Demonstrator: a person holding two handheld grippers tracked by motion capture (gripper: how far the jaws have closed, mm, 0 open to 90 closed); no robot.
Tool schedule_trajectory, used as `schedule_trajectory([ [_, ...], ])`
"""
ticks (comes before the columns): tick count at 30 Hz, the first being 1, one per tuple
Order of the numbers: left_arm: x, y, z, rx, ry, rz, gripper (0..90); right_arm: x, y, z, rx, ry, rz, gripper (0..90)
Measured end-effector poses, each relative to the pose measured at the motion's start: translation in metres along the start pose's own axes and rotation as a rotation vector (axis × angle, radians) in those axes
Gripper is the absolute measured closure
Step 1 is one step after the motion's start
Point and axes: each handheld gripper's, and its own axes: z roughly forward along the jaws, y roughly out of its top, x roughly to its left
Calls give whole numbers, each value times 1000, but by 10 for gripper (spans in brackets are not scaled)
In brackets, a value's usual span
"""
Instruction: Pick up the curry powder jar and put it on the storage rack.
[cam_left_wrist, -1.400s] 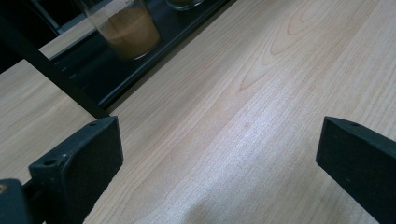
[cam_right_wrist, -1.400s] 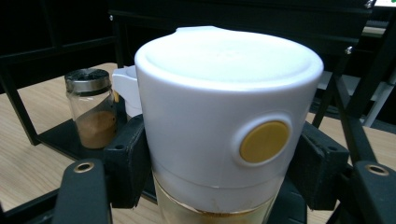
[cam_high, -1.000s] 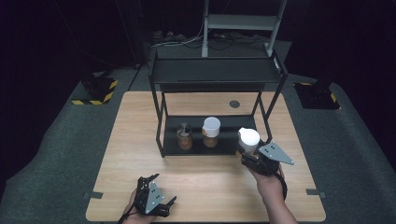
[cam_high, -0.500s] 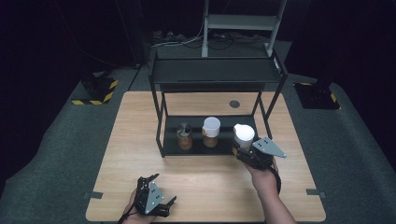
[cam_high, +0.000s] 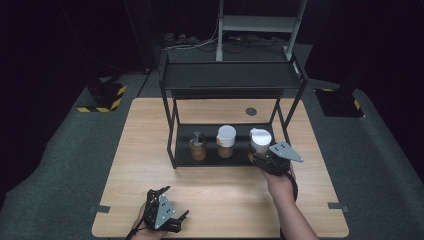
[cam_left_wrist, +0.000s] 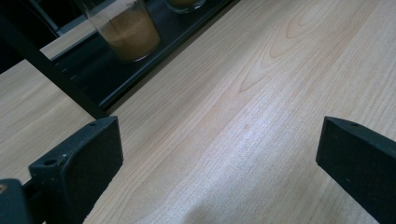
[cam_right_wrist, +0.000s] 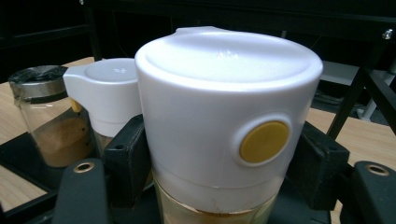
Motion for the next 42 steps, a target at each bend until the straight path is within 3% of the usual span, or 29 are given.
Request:
schedule_trajectory([
  [42, 1, -2, -1, -12, -4, -8, 10, 4, 5, 46, 37, -30, 24, 306],
])
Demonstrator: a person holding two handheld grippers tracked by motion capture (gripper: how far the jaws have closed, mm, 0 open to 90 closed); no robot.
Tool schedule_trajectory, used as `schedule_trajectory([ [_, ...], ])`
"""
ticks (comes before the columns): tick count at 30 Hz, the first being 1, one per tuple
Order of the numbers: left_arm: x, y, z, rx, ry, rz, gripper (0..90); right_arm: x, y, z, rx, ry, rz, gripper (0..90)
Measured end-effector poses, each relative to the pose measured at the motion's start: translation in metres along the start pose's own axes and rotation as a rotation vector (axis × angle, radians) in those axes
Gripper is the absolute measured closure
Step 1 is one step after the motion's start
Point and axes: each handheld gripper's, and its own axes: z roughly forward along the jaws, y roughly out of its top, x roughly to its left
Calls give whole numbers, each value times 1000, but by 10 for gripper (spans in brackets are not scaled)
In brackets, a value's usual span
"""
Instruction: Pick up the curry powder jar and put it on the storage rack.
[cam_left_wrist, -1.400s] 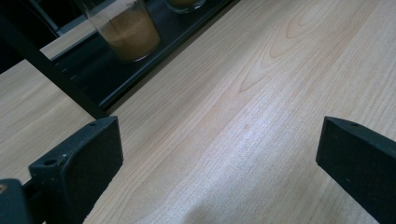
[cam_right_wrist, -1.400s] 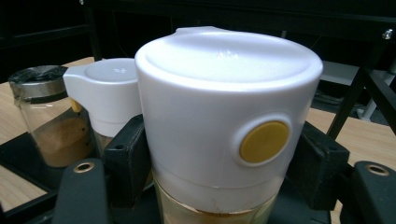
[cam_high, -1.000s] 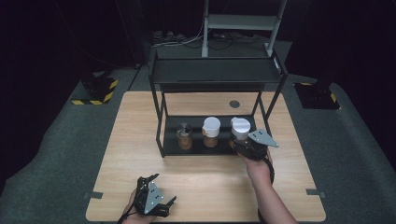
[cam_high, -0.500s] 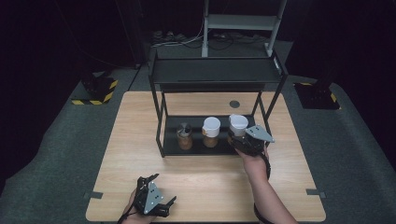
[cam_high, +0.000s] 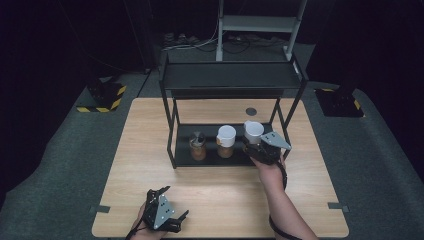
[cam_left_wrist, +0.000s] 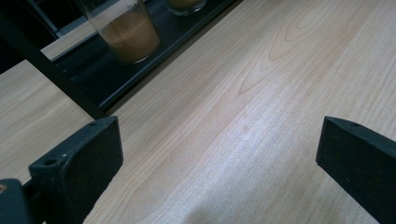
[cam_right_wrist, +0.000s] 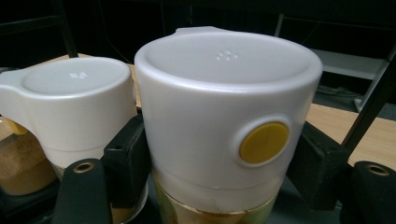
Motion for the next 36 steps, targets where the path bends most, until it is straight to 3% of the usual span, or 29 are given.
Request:
schedule_trajectory([
  [36, 0, -1, -1, -3, 0, 1, 10, 1, -15, 12, 33, -2, 3, 306],
])
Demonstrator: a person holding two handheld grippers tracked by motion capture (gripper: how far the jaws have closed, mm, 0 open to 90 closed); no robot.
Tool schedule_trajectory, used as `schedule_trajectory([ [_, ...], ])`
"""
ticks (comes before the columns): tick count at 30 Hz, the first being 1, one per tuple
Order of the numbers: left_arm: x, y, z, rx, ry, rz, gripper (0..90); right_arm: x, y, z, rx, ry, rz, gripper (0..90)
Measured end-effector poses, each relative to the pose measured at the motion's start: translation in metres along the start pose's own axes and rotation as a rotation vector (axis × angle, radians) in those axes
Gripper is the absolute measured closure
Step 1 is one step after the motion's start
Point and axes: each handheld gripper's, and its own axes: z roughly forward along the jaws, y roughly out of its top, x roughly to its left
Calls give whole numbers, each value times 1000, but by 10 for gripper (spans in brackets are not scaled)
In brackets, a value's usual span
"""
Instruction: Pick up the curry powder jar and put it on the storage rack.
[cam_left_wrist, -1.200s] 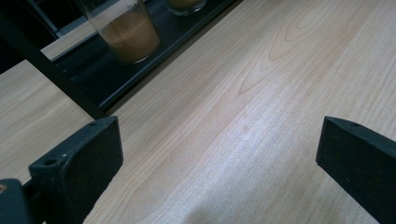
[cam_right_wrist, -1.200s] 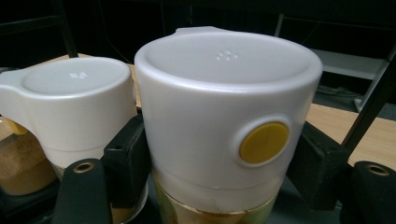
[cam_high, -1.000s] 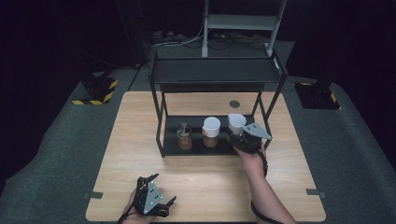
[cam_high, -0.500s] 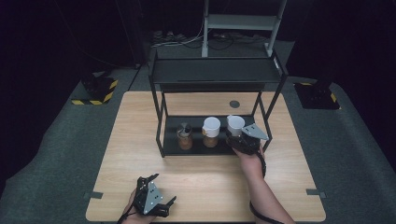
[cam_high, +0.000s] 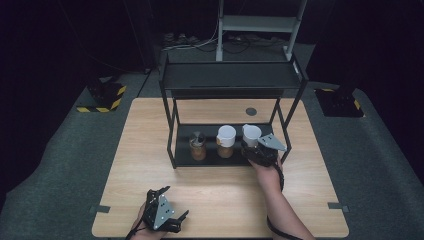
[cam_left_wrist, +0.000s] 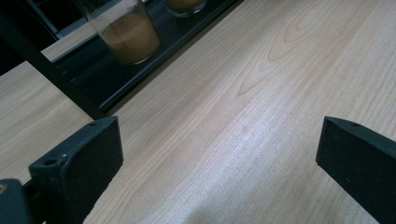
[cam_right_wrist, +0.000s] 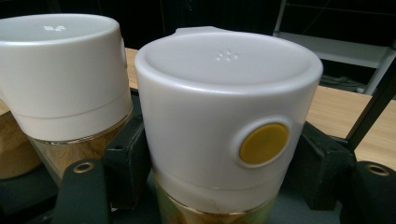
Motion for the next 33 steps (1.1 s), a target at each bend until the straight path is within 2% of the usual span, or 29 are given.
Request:
schedule_trajectory([
  [15, 0, 0, 0, -1, -1, 2, 10, -3, -5, -2, -11, 7, 27, 304],
  [27, 0, 0, 0, -2, -1, 4, 10, -3, -6, -2, -12, 10, 24, 297],
  [33, 0, 0, 0, -3, -1, 5, 10, -2, -2, -4, -12, 4, 33, 187],
])
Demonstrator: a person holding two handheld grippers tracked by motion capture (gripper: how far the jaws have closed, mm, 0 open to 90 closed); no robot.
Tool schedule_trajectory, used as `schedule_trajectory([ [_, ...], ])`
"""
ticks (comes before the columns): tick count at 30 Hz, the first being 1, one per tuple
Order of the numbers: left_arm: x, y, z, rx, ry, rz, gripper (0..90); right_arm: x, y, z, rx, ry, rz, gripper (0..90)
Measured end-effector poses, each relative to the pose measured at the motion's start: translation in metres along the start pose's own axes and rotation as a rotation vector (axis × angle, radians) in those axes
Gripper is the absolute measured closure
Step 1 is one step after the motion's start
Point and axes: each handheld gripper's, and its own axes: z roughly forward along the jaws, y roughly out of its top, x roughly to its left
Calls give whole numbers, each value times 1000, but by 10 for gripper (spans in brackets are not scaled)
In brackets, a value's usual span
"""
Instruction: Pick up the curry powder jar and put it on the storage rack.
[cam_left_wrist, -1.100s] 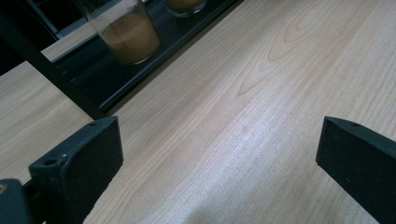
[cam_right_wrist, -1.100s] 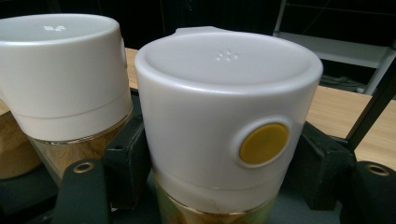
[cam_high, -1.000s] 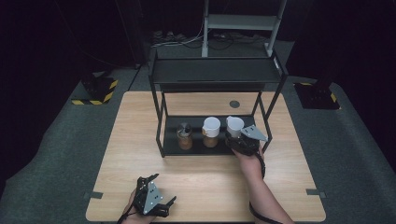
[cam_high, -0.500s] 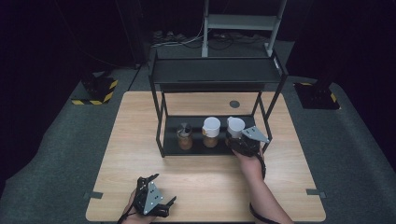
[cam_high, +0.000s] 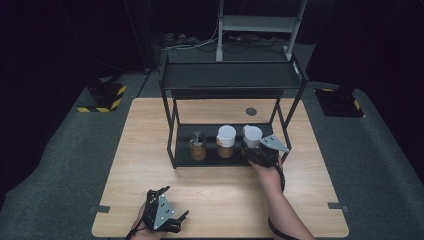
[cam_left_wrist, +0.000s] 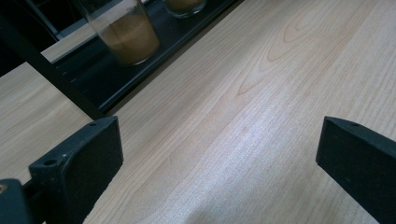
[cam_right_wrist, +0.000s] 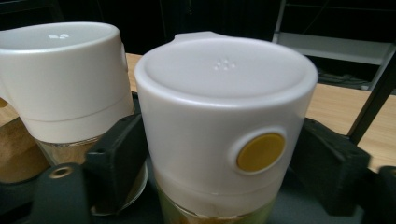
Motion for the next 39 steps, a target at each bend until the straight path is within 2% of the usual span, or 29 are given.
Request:
schedule_trajectory([
  [11, -1, 1, 0, 4, 1, 3, 10, -1, 3, -6, 0, 6, 13, 136],
  [19, -1, 2, 1, 9, 1, 10, 10, 1, 6, -19, -21, 26, 2, 28],
  [28, -2, 2, 1, 9, 2, 14, 10, 3, 7, -30, -38, 37, 3, 5],
  [39, -2, 2, 1, 13, 2, 19, 10, 13, 9, -50, -59, 49, -28, 2],
])
